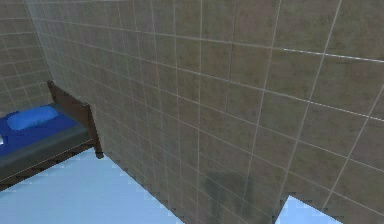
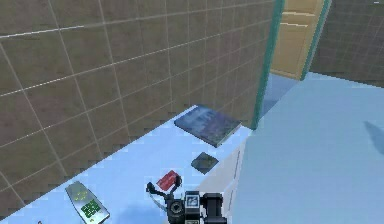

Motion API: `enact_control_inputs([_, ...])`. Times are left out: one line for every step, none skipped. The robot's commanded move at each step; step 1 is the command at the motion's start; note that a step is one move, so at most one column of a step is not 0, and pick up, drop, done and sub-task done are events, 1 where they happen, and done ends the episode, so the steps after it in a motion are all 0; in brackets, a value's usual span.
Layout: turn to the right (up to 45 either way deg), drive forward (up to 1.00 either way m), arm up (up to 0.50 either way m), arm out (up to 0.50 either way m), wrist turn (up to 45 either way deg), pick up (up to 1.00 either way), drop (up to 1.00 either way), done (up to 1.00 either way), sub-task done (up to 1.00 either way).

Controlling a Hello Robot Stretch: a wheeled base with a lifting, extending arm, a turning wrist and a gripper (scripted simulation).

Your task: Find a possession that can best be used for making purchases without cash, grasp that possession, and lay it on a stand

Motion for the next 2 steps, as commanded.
enact_control_inputs([0.0, 0.0, 0.1, 0.0, 0.0, 0.0, 0.0, 0.0, 0.0])
enact_control_inputs([0.0, 0.0, 0.18, 0.0, 0.0, 0.0, 0.0, 0.0, 0.0])
